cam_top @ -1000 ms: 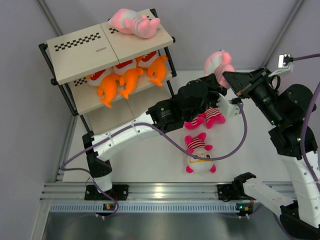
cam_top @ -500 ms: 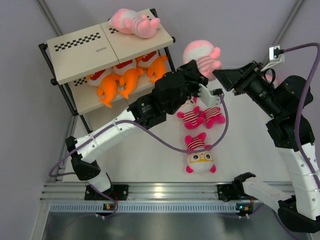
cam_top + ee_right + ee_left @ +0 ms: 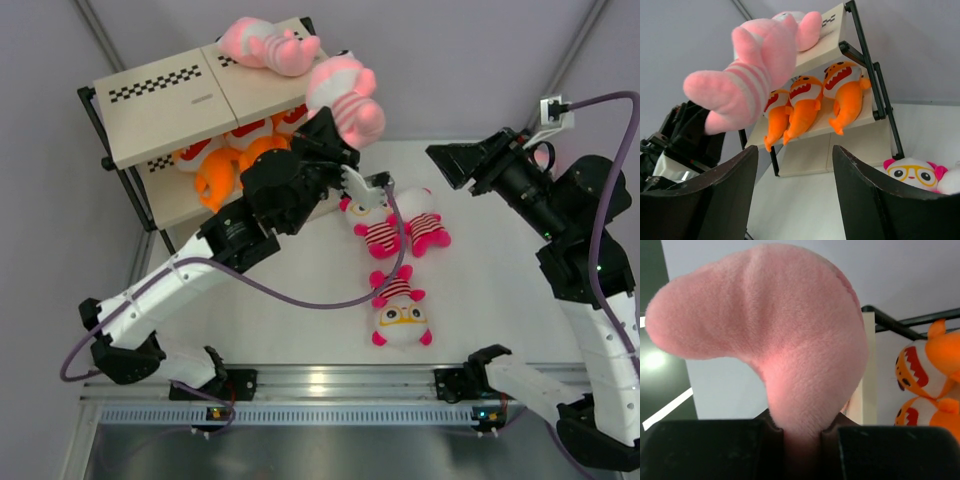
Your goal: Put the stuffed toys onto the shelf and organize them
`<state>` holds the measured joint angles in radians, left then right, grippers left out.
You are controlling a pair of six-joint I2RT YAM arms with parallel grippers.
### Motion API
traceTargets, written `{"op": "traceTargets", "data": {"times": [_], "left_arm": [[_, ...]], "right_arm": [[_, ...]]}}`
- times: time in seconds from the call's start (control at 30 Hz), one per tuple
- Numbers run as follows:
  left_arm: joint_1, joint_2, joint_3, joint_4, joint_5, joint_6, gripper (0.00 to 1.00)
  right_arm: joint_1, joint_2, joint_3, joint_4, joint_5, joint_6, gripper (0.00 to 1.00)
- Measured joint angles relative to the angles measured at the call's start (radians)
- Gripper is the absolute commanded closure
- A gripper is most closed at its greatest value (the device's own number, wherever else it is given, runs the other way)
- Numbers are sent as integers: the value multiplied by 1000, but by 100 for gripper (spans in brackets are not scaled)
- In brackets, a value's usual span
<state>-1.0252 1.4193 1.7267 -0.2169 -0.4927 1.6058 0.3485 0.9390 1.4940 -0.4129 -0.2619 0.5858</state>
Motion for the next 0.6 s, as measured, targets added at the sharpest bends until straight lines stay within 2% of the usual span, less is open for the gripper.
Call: {"op": "traceTargets", "data": {"times": [0.17, 0.33, 0.43, 0.6], "left_arm": [[-1, -164, -103, 3, -47, 47, 100], [14, -193, -11, -40, -84, 10, 100], [84, -191, 42, -81, -71, -28, 100], [265, -138, 142, -211, -4, -100, 100]], "right_arm": [[0, 5, 0, 3, -3, -10, 39], [0, 69, 24, 46, -20, -6, 39], [0, 196, 147, 94, -46, 2, 39], [0, 472, 389, 198, -90, 24, 39]]}}
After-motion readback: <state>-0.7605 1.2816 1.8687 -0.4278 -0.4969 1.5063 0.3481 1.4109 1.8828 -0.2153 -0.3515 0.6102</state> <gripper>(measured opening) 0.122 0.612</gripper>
